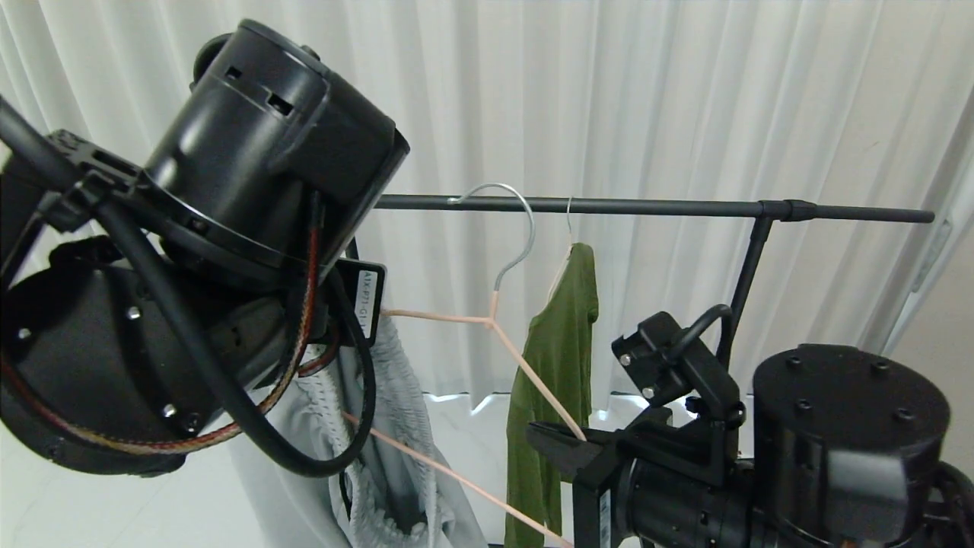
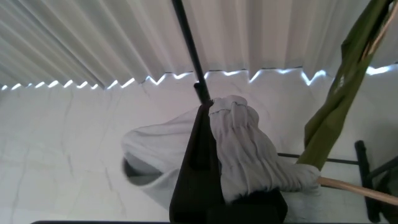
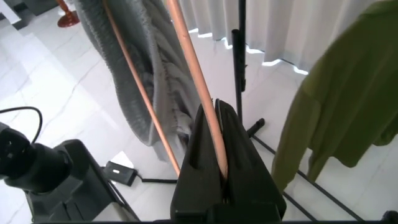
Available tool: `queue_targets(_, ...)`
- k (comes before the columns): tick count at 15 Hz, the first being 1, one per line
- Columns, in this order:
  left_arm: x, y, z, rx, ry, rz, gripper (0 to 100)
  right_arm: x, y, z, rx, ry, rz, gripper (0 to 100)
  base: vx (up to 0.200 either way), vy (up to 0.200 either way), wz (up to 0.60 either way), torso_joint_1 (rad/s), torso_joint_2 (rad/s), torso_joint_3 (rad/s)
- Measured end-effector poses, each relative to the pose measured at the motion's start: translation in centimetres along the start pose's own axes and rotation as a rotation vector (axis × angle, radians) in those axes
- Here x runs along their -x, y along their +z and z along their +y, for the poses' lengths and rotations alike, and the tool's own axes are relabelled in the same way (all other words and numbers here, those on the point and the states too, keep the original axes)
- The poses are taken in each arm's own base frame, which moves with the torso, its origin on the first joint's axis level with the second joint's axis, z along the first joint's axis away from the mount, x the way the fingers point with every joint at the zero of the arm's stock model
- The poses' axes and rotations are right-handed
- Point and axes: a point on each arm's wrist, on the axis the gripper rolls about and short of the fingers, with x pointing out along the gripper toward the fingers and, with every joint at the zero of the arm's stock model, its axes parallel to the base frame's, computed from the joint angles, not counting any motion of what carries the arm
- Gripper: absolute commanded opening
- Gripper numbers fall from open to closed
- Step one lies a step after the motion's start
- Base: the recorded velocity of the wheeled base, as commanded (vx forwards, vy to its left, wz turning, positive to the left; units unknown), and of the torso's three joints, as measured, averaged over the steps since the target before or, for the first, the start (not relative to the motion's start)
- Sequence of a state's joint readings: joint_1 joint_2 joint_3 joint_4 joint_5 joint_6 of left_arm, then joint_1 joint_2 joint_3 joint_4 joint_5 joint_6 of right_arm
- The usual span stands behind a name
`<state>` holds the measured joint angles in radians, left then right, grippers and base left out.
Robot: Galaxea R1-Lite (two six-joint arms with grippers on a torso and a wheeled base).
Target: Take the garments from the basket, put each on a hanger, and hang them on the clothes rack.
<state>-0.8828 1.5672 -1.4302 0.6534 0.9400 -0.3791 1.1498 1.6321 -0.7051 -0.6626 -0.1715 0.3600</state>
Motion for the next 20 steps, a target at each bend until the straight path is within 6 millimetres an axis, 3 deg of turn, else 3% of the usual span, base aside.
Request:
queue_targets(6,1.6,1.1,-1.6,0.073,-0.078,-0.042,0,-2.1,-0.4,1.3,-0.001,0.022,0.02,0,0.0,0.0,0.0,0.0,0.0,0.0)
queue_targets(13,3.2,1.0,-2.7,0.089,-0.149,-0.061,0,-2.5,-0.5,1.1,-0.032,-0.009,0.013,0,0.0,0.0,0.0,0.0,0.0,0.0)
queue_targets(17,3.4,0.7,-2.8,0.082,-0.158,-0.059,0,-2.5,0.6,0.6,-0.072,-0.03,-0.025,0,0.0,0.0,0.0,0.0,0.0,0.0)
queue_targets(20,4.7,-0.3,-3.7,0.093,-0.212,-0.056,0,-2.2,1.8,0.3,-0.091,-0.037,-0.066,0,0.0,0.0,0.0,0.0,0.0,0.0)
